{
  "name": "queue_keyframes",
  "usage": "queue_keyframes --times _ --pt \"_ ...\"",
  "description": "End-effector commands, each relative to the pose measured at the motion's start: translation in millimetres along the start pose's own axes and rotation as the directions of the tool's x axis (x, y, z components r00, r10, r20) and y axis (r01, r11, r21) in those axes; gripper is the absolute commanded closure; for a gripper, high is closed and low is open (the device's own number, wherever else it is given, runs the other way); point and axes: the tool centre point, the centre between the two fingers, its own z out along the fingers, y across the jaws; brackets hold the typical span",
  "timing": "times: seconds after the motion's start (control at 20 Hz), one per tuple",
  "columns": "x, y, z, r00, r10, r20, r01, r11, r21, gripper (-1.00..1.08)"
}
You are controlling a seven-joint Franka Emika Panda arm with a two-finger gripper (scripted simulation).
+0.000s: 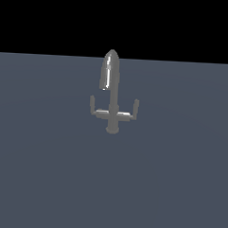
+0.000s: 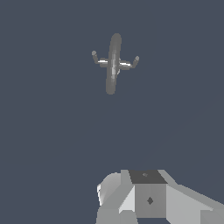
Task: Turn on the faucet by rotating a designated handle.
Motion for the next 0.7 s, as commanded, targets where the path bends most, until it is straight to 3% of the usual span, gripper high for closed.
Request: queue_keyframes --times 0.0,0.65 --pt "0.0 0.0 0.0 1.000 0.000 0.000 0.000 1.000 0.000 1.08" --pt "9.6 6.9 2.3 1.000 0.012 -0.017 -0.012 1.000 0.019 1.08"
